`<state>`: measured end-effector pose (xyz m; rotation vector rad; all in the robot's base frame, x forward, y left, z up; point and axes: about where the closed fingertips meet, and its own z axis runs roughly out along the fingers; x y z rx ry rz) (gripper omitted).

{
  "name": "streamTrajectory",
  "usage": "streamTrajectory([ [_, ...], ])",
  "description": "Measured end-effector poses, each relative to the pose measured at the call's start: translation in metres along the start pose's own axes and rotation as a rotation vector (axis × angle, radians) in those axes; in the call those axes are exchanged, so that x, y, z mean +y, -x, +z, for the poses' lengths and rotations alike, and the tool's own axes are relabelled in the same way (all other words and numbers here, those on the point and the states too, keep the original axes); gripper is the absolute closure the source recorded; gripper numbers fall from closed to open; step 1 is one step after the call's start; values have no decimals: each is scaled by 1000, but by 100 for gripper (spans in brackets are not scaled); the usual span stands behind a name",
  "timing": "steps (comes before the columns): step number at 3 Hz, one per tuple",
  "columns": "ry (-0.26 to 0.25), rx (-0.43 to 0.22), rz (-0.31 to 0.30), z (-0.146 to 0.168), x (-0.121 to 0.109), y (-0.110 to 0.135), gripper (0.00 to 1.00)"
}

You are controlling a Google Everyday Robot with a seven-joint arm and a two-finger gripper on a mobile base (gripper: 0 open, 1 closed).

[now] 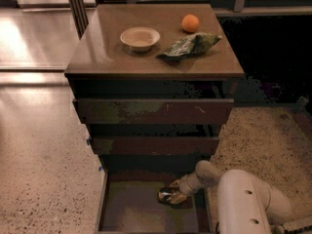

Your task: Pick orange can from bottom drawer and place on counter

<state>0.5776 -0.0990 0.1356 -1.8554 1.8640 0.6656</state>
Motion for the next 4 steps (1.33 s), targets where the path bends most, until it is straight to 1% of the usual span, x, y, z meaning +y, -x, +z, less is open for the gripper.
streamTrajectory([
  [1, 0, 0, 0, 0, 0, 0, 93],
  [2, 4, -1, -3, 1, 1, 2, 100],
  [3, 1, -14, -45, -10, 3, 26, 100],
  [4, -44, 6, -151, -48, -3, 89, 100],
])
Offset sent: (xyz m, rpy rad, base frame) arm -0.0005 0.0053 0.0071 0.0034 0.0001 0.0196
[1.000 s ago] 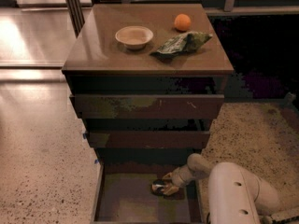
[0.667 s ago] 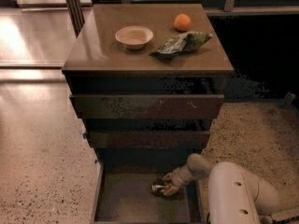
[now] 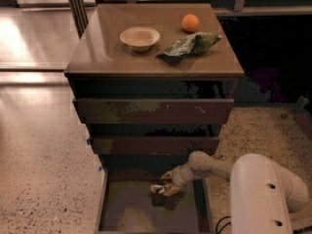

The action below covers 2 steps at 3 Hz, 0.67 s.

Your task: Pick orange can from bottom drawer and place on counter

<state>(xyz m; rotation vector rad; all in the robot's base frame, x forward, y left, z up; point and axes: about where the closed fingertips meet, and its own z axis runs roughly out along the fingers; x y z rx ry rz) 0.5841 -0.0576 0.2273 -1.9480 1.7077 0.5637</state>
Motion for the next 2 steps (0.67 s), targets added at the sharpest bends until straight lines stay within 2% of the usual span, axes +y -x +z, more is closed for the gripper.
streamTrajectory([
  [1, 1, -36, -51, -30, -12, 39, 100],
  [2, -16, -140, -77, -64, -22, 65, 100],
])
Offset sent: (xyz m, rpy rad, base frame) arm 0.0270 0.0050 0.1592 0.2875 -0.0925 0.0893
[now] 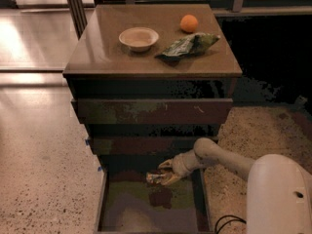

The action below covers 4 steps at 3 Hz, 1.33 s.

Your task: Pick orange can from bottom drawer and place on counter

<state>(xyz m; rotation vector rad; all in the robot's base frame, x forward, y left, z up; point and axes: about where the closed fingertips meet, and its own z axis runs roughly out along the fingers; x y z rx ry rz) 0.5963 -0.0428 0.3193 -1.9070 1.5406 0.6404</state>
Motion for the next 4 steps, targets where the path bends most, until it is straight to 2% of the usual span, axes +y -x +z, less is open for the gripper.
streamTrajectory([
  [1, -12, -116, -23, -25, -9, 20, 100],
  [2, -12, -116, -23, -25, -9, 20, 100],
  [4, 0, -161, -173, -76, -40, 91, 100],
])
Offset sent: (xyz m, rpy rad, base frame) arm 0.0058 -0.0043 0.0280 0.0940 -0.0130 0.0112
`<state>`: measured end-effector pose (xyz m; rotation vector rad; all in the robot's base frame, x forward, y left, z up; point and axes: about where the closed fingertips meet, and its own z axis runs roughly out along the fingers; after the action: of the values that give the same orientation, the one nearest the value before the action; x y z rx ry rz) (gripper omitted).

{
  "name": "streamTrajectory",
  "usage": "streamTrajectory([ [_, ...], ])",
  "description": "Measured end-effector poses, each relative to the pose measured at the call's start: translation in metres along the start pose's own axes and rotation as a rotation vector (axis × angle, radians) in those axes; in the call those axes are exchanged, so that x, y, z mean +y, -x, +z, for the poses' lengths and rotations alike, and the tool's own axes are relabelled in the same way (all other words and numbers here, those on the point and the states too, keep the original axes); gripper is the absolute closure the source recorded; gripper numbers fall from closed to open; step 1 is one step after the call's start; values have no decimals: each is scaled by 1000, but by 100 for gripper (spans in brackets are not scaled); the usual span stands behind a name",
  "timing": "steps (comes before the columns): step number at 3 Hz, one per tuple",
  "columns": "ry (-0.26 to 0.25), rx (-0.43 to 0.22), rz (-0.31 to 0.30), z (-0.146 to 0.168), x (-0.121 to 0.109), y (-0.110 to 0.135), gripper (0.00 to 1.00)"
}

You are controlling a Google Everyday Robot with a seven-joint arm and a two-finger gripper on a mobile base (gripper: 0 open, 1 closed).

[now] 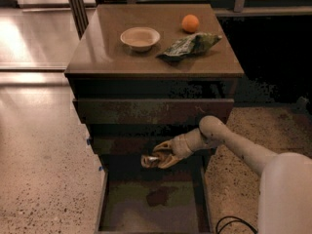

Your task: Pick orange can from bottom drawer and place on counter

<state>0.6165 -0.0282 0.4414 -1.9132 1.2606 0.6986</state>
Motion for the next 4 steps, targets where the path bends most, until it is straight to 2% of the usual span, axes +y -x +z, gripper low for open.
streamTrajectory([
  [1, -10, -9, -48, -40, -26, 39, 100],
  [2, -46, -27, -75, -83, -48, 69, 100],
  [3, -66, -29, -61, -111, -53, 102, 100],
  [4, -90, 1, -99, -134, -54, 166, 100],
])
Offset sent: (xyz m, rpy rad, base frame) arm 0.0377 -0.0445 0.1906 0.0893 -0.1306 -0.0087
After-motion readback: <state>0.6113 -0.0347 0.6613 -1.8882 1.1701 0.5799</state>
